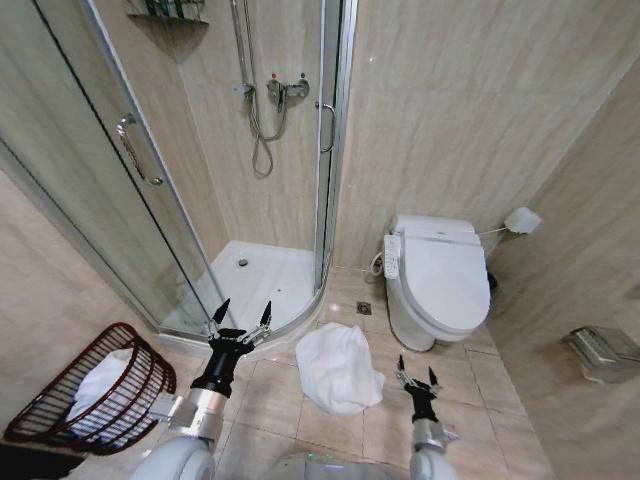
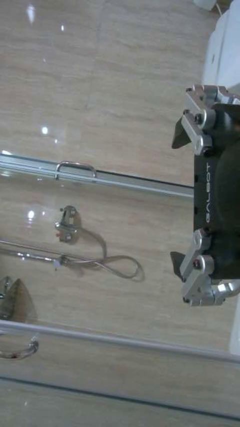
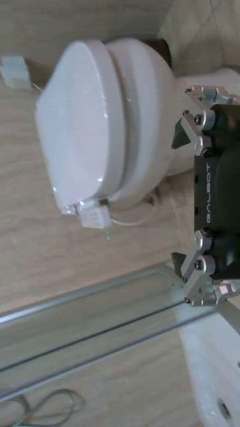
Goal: Discard the used towel into the hamper.
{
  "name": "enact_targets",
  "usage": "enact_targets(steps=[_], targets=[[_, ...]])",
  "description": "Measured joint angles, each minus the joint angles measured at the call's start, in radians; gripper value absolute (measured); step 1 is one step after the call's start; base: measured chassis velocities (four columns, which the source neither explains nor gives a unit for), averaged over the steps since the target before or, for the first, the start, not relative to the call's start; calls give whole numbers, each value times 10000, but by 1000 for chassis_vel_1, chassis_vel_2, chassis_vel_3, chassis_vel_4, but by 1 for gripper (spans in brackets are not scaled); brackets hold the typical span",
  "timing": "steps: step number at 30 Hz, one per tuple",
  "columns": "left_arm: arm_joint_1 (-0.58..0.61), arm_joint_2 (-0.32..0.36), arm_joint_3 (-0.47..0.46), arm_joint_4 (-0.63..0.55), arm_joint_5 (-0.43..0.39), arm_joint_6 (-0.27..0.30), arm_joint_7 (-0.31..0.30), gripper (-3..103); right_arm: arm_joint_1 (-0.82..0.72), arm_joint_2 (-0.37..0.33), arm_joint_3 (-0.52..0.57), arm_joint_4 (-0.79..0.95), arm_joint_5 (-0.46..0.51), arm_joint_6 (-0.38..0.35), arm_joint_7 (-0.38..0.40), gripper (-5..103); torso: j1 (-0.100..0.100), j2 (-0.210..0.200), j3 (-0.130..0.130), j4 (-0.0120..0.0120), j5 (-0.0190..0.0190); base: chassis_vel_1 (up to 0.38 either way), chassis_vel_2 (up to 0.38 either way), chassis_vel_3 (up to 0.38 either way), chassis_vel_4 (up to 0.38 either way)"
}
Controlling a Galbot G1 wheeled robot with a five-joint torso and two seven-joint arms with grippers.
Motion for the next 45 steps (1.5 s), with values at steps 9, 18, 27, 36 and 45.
enact_targets(steps=[9, 18, 27, 36, 45], targets=[[0, 0, 0, 0, 0, 0, 0, 100, 927, -352, -489, -1579, -185, 47, -187, 100, -162, -393, -231, 1, 0, 0, 0, 0, 0], [0, 0, -1, 0, 0, 0, 0, 100, 2063, -496, -791, -3875, -452, 482, -440, 100, -339, -805, -467, 2, 2, 0, 0, 0, 0], [0, 0, -1, 0, 0, 0, 0, 100, 3072, -675, -865, -5902, -581, 653, -645, 100, -464, -1099, -634, 0, -1, 0, 0, 0, 0], [0, -1, -1, 0, 0, 0, 0, 100, 4278, -487, -437, -8190, -2542, 1539, -951, 100, -627, -1457, -830, 3, 1, 0, 0, 0, 0], [0, 0, -1, 0, 0, 0, 0, 100, 4953, -308, -211, -9363, -4050, 1646, -755, 100, -778, -1819, -1041, 1, 1, 0, 0, 0, 0]])
